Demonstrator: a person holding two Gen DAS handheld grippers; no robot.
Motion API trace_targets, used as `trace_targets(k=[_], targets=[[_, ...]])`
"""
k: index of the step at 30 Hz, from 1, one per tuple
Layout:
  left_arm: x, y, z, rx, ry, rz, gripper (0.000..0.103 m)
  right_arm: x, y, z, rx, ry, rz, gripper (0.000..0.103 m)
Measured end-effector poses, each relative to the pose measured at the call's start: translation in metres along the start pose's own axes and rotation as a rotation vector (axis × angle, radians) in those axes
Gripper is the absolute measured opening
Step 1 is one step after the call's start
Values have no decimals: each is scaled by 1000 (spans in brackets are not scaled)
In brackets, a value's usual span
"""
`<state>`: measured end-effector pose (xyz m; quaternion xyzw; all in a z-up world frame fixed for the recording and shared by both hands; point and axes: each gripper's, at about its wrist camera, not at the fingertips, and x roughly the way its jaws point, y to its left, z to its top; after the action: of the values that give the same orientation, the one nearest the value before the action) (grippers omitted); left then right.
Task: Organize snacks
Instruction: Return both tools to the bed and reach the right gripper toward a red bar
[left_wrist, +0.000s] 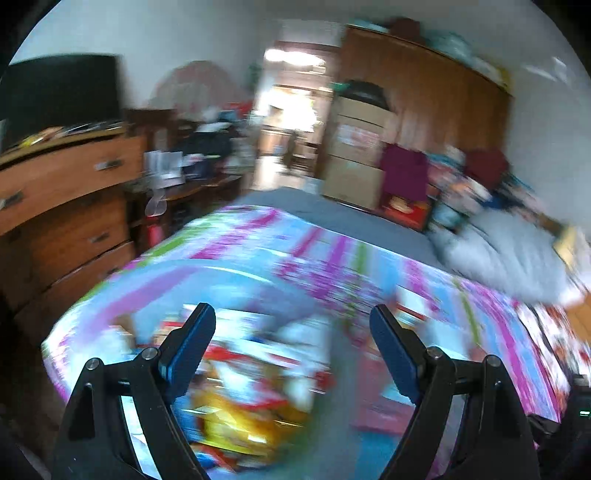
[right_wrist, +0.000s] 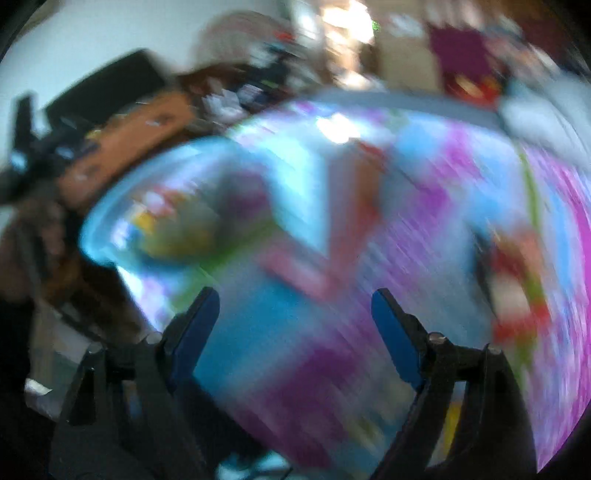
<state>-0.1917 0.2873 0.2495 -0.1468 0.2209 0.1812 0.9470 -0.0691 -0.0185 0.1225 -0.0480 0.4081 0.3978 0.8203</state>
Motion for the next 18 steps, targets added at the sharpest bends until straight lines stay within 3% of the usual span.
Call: trace_targets(k=[4, 9, 14, 16, 18], targets=[[0, -71, -17, 124, 46, -153, 87, -23, -85, -61, 186, 57, -136, 85], [14, -158, -46, 267, 131, -303, 87, -40, -146, -80, 305, 51, -205, 85], [40, -203, -78, 299, 250, -351, 87, -20, -213, -72, 557, 1, -44, 83], [49, -212, -86, 310, 280, -358, 87, -3, -234, -61, 607, -16, -42, 71], [52, -218, -95, 324, 297, -356, 87, 15, -246, -54, 651, -8, -47, 70]])
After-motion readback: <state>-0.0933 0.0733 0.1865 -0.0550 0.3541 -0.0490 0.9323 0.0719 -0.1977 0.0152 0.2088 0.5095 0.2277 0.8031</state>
